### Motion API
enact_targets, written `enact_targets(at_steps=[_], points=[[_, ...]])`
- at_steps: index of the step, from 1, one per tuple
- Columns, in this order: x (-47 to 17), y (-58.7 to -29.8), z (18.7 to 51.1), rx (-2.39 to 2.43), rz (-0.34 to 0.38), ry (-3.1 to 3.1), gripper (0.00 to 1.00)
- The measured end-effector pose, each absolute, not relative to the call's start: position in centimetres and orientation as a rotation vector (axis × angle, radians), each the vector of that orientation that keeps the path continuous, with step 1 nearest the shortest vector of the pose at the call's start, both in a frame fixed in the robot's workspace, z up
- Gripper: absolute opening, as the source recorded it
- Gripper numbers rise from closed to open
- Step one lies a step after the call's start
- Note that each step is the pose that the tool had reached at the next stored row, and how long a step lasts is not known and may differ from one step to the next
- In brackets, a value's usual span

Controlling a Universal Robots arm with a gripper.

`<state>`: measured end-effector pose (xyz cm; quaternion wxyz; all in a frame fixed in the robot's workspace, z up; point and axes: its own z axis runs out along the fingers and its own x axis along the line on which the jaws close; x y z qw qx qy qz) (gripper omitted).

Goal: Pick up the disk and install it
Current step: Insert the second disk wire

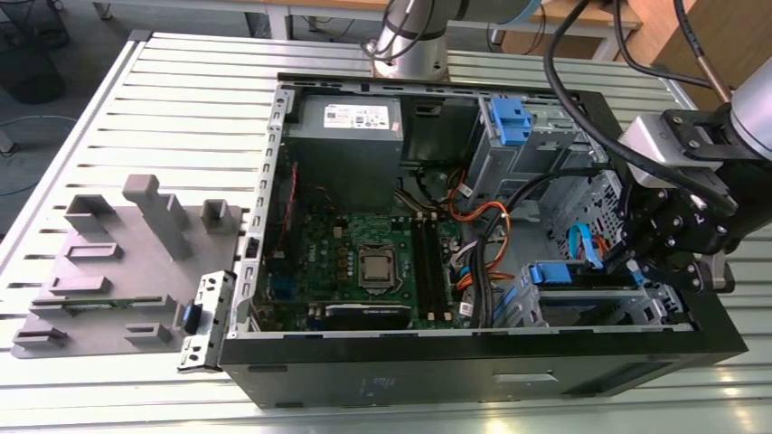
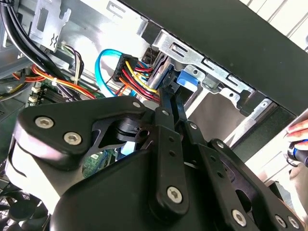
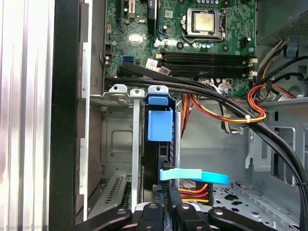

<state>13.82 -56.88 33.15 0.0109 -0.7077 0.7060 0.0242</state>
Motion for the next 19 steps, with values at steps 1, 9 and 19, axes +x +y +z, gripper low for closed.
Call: enact_targets(at_steps=[1, 9, 19], points=[[13.82, -56.88, 33.09, -2.208, 0.075, 2.203, 0.16], [13.82, -56.88, 32.85, -2.208, 0.074, 2.203, 0.16], [13.82, -56.88, 32.76, -2.208, 0.075, 2.203, 0.30]])
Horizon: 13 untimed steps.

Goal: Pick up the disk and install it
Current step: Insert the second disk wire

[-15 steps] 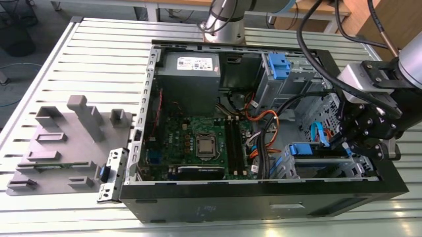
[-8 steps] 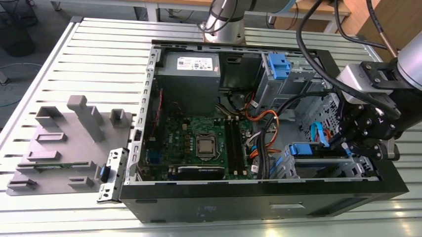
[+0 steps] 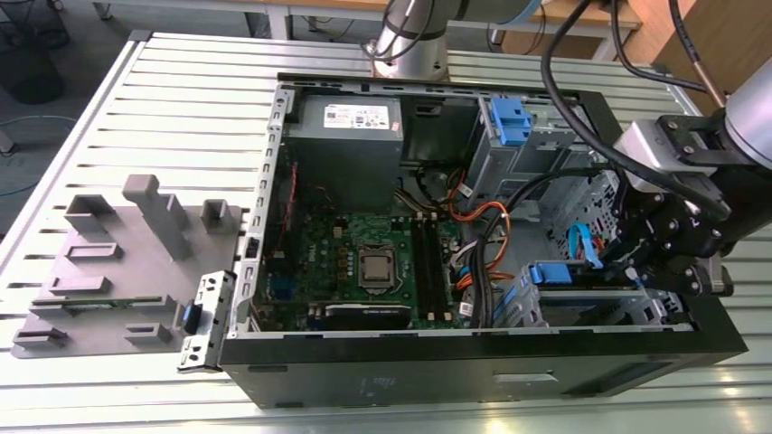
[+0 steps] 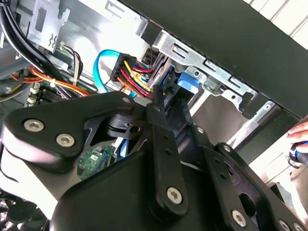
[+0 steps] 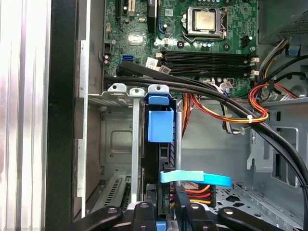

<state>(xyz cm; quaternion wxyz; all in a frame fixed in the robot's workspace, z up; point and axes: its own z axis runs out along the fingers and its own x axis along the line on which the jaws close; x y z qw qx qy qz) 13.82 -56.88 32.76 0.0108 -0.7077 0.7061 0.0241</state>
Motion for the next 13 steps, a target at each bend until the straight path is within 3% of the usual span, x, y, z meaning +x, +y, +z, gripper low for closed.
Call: enact_targets(at_steps=[13], points=[[13.8, -56.9, 35.3, -2.208, 0.076, 2.203, 0.30]])
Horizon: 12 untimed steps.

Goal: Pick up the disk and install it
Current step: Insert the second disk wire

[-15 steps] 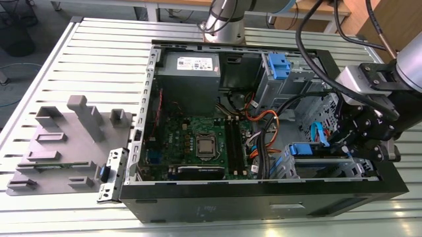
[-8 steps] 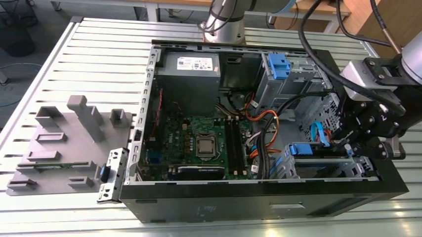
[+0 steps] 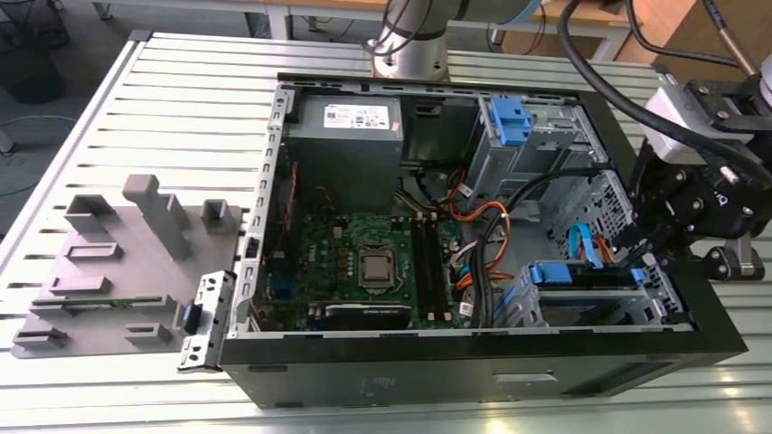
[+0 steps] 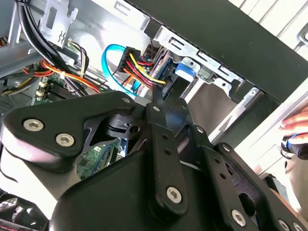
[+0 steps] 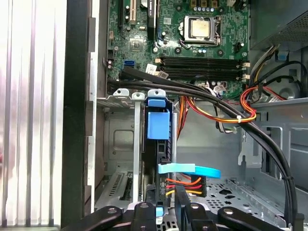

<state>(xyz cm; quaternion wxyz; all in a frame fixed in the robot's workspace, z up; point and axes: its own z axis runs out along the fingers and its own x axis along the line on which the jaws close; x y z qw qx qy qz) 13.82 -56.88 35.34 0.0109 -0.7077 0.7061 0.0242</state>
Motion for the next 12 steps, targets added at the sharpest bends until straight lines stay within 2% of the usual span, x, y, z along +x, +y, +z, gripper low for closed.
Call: enact_targets(at_steps=[12], points=[[12.93, -56.87, 35.44, -2.208, 0.075, 2.203, 0.30]])
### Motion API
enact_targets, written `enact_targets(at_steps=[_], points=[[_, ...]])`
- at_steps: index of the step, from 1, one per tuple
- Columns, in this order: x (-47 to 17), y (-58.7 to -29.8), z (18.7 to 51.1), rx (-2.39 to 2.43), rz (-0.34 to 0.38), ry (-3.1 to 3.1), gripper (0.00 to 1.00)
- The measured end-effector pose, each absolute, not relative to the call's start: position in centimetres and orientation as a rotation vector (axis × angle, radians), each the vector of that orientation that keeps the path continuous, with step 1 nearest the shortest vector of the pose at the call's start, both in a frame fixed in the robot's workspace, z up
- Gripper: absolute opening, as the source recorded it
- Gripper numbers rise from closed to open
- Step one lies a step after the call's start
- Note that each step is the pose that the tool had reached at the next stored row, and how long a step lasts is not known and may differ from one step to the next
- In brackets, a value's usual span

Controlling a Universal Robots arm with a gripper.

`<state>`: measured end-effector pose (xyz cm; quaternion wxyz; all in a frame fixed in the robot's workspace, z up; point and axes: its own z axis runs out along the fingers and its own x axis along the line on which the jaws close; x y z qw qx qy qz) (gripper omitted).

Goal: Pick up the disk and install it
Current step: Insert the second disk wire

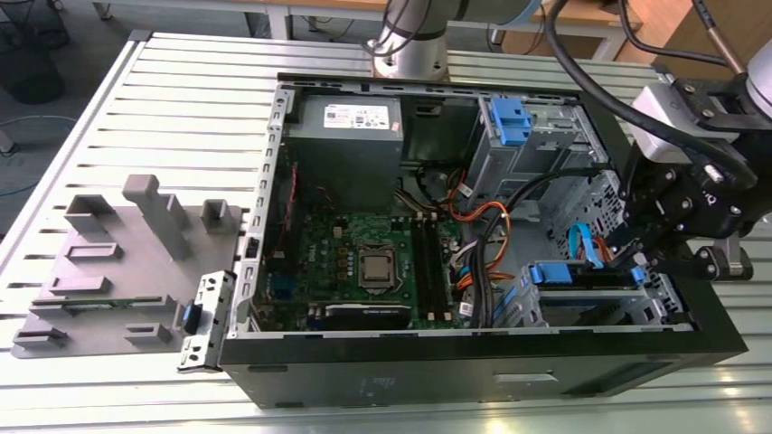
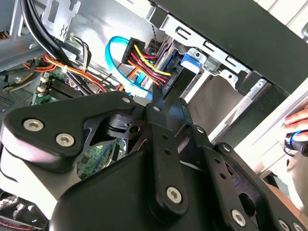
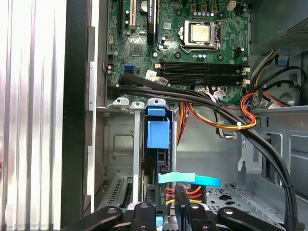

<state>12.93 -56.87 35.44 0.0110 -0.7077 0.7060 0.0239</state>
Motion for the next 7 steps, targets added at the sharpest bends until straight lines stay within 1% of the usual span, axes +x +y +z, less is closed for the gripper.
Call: enact_targets(at_steps=[7], points=[[12.93, -56.88, 35.73, -2.208, 0.075, 2.203, 0.30]])
